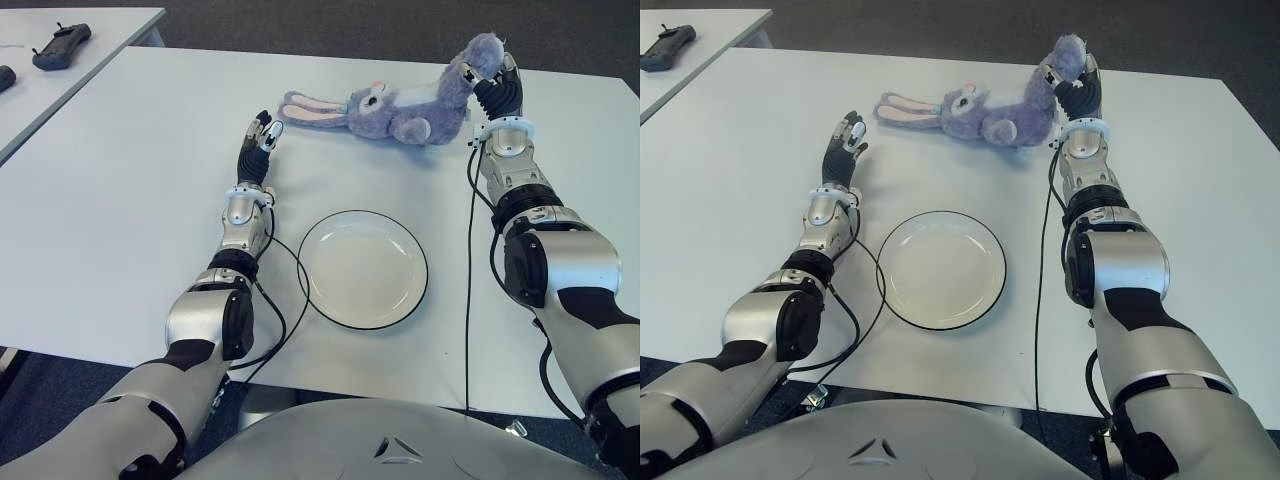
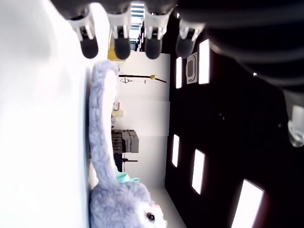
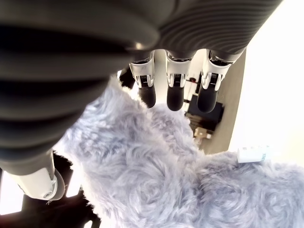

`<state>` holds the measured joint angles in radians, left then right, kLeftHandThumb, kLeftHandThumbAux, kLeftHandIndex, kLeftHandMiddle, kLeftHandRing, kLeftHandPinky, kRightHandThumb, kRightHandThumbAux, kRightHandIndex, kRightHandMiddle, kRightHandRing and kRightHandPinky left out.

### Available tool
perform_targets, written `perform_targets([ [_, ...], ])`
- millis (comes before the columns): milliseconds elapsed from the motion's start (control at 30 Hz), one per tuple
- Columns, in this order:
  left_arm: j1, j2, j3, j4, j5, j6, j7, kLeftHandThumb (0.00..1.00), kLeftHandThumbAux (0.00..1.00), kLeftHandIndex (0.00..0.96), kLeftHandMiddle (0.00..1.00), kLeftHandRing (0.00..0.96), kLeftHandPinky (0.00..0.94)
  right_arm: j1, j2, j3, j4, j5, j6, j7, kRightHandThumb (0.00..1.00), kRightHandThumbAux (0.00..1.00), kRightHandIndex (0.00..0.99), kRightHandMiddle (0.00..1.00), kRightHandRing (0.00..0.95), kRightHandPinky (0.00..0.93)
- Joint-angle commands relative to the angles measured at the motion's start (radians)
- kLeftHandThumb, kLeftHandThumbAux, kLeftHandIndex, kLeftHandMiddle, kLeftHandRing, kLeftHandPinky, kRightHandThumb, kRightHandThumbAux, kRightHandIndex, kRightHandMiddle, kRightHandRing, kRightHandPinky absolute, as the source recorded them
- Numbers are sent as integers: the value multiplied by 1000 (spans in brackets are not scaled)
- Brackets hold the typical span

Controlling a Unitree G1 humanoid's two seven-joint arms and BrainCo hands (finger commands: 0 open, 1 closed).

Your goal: Put the doll into the plate.

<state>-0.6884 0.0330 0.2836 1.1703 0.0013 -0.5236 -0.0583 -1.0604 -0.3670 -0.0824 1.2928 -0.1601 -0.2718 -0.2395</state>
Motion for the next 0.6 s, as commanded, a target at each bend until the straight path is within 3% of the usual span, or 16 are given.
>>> perform_targets([
  [33,252,-52,0,171,-2,118,13,0,394,0,0,0,0,-53,0,41,36,-50,89,-18,299,529,23,82,84,104],
  [300,253,-48,-4,171,0,127,9,0,415,0,0,0,0,-65,-1,77,45,-90,143,-33,262,516,20,62,63,72],
  [600,255,-48,-12,172,4,121,17,0,398,0,0,0,0,-70,5,99,49,-119,178,-50,272,502,18,72,75,103],
])
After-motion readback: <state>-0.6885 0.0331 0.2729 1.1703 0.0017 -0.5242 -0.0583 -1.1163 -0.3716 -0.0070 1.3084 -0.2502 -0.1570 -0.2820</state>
